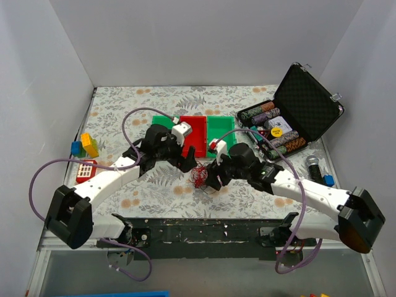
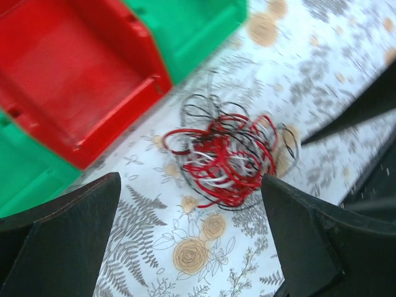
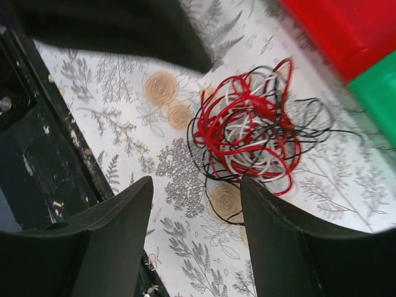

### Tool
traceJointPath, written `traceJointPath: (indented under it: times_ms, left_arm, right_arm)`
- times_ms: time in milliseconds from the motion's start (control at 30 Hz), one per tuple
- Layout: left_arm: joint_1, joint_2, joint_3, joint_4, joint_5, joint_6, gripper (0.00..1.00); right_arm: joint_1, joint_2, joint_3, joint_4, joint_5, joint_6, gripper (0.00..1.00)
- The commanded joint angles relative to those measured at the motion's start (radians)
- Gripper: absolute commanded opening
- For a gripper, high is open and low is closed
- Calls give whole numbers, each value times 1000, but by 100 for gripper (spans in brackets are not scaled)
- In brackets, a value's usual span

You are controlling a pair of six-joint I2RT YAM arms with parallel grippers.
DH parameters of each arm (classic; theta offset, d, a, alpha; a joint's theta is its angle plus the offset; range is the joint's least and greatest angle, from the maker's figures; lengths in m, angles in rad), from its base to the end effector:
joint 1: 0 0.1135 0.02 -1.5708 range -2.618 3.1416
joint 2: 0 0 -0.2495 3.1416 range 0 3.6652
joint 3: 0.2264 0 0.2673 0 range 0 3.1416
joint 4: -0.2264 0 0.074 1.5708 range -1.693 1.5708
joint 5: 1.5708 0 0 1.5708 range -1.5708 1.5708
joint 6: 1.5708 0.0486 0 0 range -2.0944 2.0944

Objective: Untangle the cables

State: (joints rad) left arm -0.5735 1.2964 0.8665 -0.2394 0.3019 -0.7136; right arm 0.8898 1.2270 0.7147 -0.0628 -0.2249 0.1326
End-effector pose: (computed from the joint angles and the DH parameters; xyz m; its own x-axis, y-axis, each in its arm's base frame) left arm 0.2514 -0.1796 0.2249 -0.8613 -0.1876 -0.4722 0.1986 0.7310 -0.6528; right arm 0.1768 0.2354 0.2070 -0.4551 -0.3570 -0.8157 -0.8222 0.5201 0.2312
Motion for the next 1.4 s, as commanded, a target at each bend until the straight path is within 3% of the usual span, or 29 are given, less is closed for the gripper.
traceJointPath:
  times_ms: [0, 167, 300, 600, 700, 867, 1167, 1233, 1367]
  left_arm:
    - [-6, 6, -67, 81, 300, 216, 98]
    - [-6, 138, -55, 144, 462, 217, 98]
    - [-15, 185, -84, 233, 473, 198, 97]
    - [-66, 207, -121, 276, 427, 328, 39]
    - [-66, 176, -135, 165, 395, 420, 20]
    - [-65, 5, -251, 81, 329, 488, 2]
    - [-65, -235, -303, -6, 266, 422, 0]
    - [-65, -264, -316, -3, 263, 405, 24]
    - [-65, -266, -314, -5, 237, 387, 51]
  right_arm:
    - [-20, -106, -21, 9, 168, 12, 65]
    - [-139, -184, -60, 38, 219, 44, 59]
    - [-241, -205, -95, 54, 151, 73, 54]
    - [-273, -146, -115, 124, 59, 78, 51]
    - [-275, -106, -97, 126, 13, 68, 51]
    - [-275, -80, -101, 165, -79, 82, 51]
    - [-255, 2, -58, 195, -195, 84, 53]
    - [-238, 17, -41, 190, -192, 78, 56]
    - [-204, 32, -20, 175, -176, 61, 58]
